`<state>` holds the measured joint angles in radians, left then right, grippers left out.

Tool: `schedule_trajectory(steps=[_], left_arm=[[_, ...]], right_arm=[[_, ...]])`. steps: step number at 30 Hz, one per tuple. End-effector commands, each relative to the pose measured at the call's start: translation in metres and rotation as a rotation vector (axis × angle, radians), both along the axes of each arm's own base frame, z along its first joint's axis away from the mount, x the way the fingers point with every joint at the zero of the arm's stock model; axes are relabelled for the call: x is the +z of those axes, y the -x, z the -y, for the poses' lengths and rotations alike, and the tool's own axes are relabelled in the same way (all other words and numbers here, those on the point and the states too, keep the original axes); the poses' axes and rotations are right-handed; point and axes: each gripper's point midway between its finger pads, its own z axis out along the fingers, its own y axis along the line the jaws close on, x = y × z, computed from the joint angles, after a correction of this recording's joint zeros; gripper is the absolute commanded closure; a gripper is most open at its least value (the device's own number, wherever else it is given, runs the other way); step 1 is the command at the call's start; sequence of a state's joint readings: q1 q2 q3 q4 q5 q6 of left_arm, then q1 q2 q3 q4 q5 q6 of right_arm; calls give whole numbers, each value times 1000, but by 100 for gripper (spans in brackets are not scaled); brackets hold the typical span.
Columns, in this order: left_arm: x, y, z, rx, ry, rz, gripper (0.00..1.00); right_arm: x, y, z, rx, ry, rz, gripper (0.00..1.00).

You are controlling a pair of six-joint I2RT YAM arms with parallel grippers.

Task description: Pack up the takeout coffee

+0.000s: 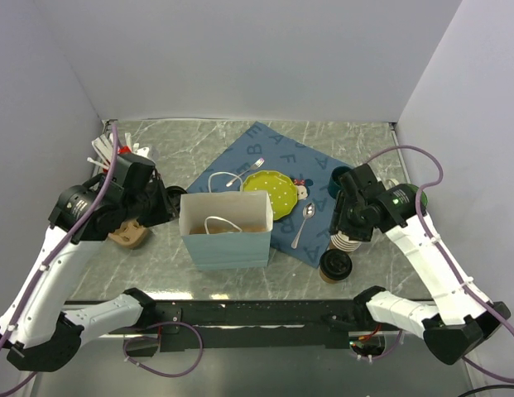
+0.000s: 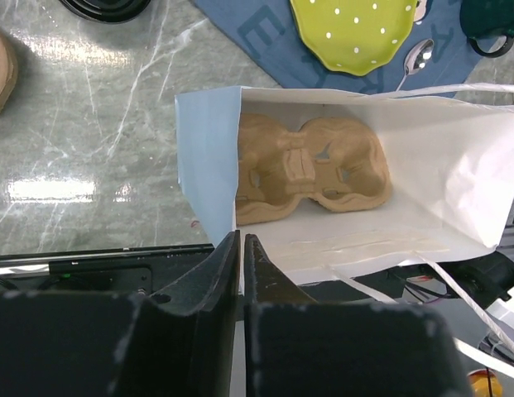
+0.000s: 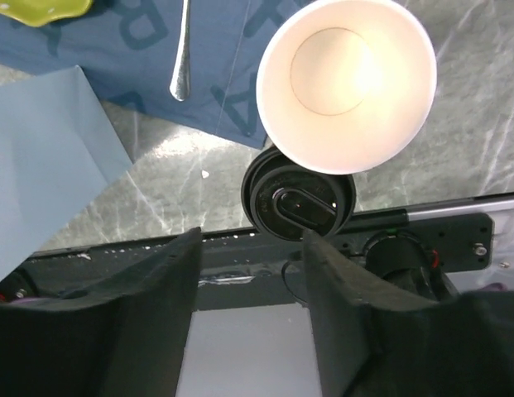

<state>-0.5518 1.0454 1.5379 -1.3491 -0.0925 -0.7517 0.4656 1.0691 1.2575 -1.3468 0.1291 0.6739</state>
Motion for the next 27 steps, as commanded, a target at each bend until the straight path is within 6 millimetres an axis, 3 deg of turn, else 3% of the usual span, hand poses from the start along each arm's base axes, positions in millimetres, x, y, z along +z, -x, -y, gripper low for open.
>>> schedule_trajectory(steps=[1,3,4,6,8,9,12,15,27], left_arm=[[8,6,-4,-17,4,22,86],[9,7,-2,-25,11,21,84],[11,7,-2,-26,16,25,76],[12,8,-1,-31,19,28,71],[12,8,-1,-36,20,34,60],[12,8,-2,-33,17,36,49],[12,7,-2,-39,13,36,40],[10,6,-3,-41,-4,31,36],[10,1,-5,-45,-32,35,33]], right_arm=[[-20,30,6,-64,-18,-109,34],[-26,33,3,-102,-44,-122,32],[-33,36,3,-113,-49,-141,31],[-37,36,0,-136,-69,-134,29],[-44,39,2,-151,-66,-143,26],[-47,39,2,-156,-63,-145,26],[-53,40,5,-186,-48,-155,25],[-59,41,8,-211,-35,-158,24],[-76,31,17,-239,30,-142,21]])
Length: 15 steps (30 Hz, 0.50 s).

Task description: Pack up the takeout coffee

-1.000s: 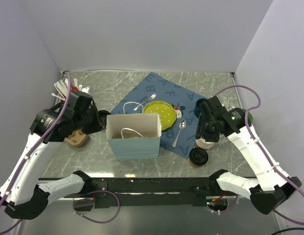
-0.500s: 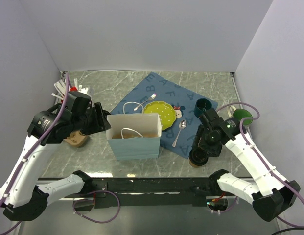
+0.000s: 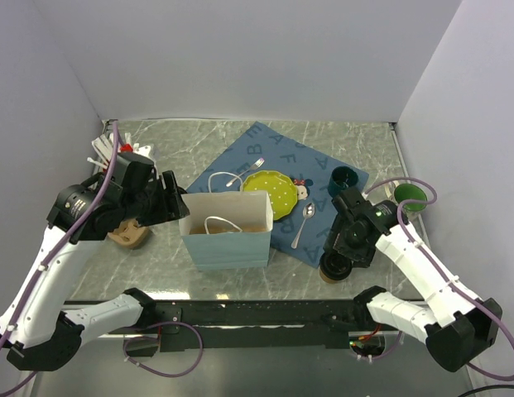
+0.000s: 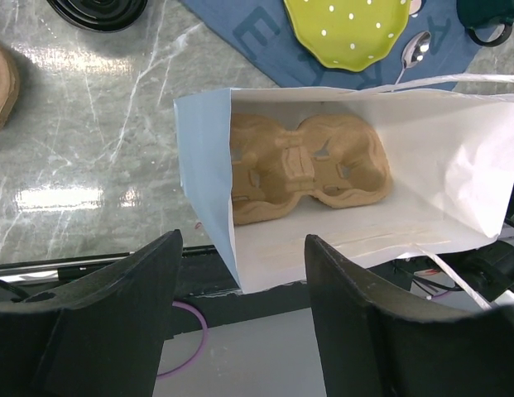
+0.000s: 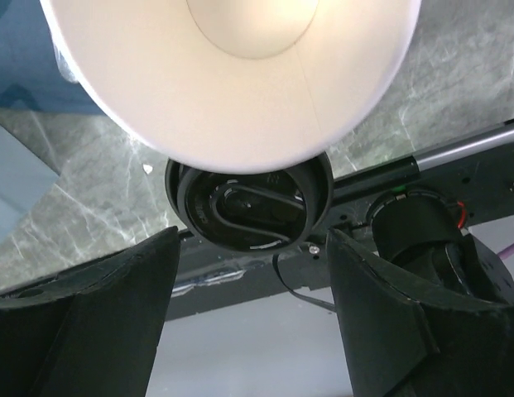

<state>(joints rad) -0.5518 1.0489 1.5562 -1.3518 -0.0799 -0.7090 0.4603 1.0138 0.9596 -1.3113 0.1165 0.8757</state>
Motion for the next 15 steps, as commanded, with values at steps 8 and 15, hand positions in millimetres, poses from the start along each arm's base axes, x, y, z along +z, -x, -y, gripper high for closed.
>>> schedule_trajectory(steps=[8,15], left_arm=[[5,-2,-5,-4,-32,17,33],[8,-2,-4,5,-19,20,33]], right_arm=[[-17,-7,1,-35,6,30,19],[-19,-10,-1,-20,-7,42,18]])
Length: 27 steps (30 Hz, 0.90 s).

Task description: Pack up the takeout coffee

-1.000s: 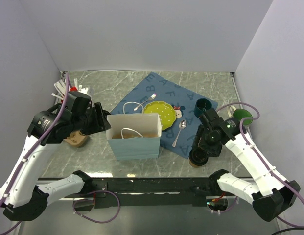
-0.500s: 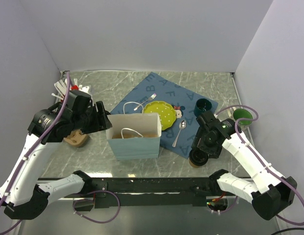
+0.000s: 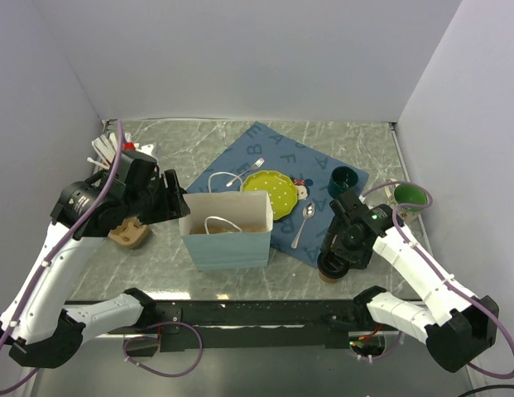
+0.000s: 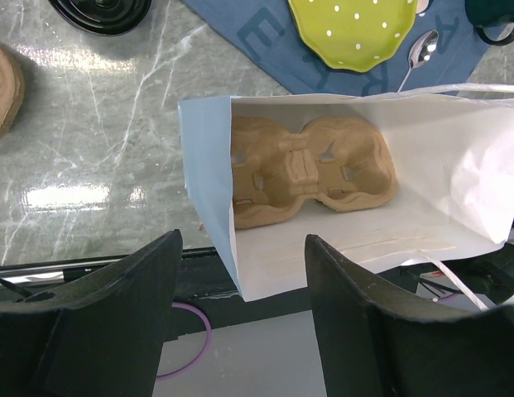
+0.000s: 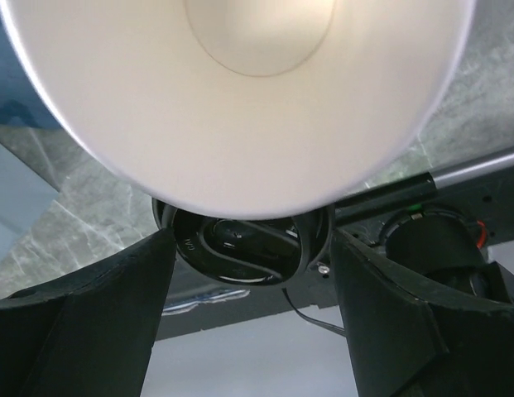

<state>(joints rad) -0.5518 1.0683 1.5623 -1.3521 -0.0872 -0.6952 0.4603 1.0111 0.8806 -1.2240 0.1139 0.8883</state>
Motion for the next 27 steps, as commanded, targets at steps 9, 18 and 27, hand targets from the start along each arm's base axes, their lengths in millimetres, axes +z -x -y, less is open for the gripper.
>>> schedule_trajectory(steps=[9,18,27], left_arm=[[10,3,-5,29,16,26,33],[9,6,-8,40,17,24,32],[6,4,-8,29,-3,22,31]], right_arm=[[10,-3,2,-7,3,34,16],[18,-3,-2,5,-24,60,7],[19,-9,-1,2,5,61,10]])
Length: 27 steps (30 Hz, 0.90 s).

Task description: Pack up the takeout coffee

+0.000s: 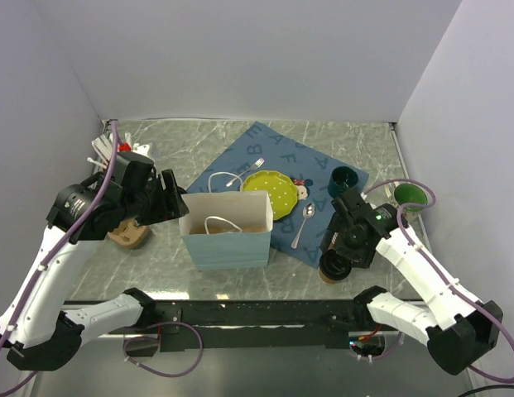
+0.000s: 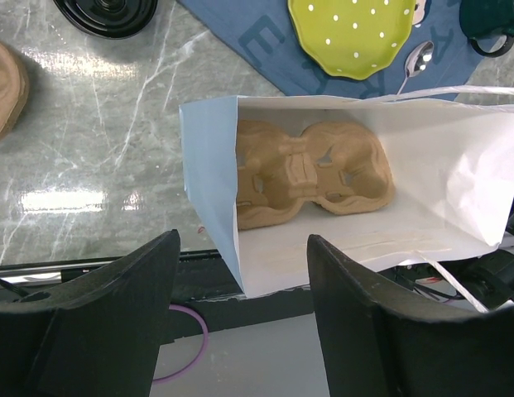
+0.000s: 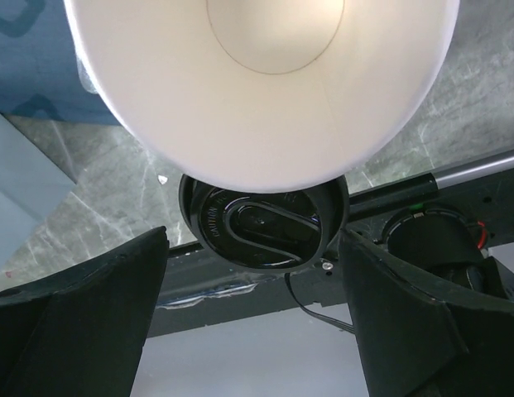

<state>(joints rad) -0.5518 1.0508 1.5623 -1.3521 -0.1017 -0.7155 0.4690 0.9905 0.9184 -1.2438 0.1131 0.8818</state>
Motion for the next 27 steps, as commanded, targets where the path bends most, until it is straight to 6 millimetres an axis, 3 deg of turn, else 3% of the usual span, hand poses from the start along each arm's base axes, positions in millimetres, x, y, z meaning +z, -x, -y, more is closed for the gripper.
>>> schedule_trajectory(steps=[1,27], left_arm=[[3,2,-5,3,-15,9,31],[4,1,-8,-2,-36,20,29]], right_arm=[[6,-7,2,-15,27,18,10],[-22,-2,0,1,64,-39,18]])
